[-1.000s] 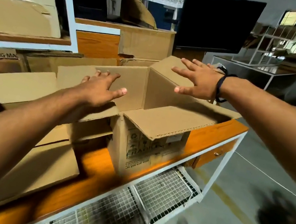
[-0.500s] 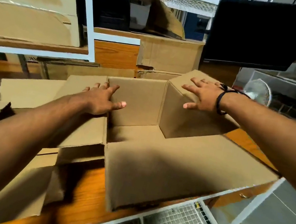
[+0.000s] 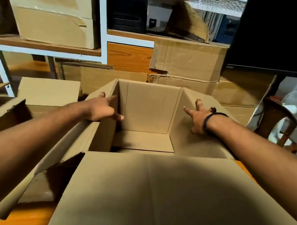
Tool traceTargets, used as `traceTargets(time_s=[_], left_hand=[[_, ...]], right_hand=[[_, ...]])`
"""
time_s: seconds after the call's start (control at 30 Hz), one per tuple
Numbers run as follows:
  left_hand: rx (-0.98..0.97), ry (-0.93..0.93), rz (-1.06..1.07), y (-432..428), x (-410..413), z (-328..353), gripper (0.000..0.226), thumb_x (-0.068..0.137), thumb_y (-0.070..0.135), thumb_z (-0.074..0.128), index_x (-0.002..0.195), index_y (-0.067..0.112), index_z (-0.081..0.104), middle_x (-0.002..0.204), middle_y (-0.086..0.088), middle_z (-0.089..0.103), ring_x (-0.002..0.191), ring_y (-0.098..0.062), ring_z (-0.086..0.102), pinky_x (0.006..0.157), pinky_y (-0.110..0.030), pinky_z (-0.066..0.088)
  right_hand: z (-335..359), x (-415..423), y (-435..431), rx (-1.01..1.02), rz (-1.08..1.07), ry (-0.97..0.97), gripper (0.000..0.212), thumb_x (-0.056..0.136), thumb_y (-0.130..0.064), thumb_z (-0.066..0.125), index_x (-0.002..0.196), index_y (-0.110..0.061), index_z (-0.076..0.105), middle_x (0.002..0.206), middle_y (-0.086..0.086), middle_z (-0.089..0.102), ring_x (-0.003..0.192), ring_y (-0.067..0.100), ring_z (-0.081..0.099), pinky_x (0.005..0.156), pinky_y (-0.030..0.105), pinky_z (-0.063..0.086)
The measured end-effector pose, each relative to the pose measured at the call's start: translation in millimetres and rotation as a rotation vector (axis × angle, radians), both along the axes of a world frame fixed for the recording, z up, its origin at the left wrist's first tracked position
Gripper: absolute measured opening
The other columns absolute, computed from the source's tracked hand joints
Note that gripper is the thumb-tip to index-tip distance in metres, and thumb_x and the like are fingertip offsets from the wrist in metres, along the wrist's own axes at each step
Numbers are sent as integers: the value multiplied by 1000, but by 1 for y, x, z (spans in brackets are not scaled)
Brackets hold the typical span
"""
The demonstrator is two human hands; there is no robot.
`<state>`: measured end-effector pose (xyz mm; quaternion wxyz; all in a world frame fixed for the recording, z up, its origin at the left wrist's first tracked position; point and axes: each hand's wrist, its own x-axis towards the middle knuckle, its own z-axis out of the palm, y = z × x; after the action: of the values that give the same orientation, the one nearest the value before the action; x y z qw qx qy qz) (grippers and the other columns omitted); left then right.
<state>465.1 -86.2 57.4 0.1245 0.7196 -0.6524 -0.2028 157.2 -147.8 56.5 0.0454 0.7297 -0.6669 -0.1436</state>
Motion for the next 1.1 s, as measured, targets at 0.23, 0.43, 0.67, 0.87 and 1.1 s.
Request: traceTargets(time_s=[0.23,0.43,0.67,0.87,1.1], left_hand=[[68,-289,51,4,-15,10,57,86,4,52,141,7,41,147,-19,39,130,-30,43,106,-34,36],[13,-201,84,7,-19,11,66,86,4,54,148,13,32,150,-12,37,117,-25,54,91,-27,46],[-24,-81,124,10,-19,14,81,82,1,59,150,20,21,102,-7,58,73,-12,54,58,-21,45],[-70,-112,61,20,-23,14,63,92,7,46,150,14,22,136,-19,49,109,-26,57,91,-33,50],[-42,38,15,36,-27,32,53,93,2,44,145,8,32,106,-18,60,84,-27,61,72,-37,54]], right_hand=[[7,5,1,34,-6,44,73,86,-21,54,149,-40,22,157,11,-14,133,39,38,110,43,35],[19,12,6,126,-51,244,81,72,-37,48,149,-31,24,151,11,28,133,35,39,109,43,37],[13,11,5,63,26,125,57,79,-29,56,135,-19,49,128,6,59,115,27,59,95,33,49],[23,-1,31,45,-16,-26,66,84,-17,63,144,-21,35,129,15,52,118,30,53,92,31,46],[43,-14,47,62,16,-93,90,83,-8,66,153,-30,14,150,11,38,132,28,44,103,35,39]])
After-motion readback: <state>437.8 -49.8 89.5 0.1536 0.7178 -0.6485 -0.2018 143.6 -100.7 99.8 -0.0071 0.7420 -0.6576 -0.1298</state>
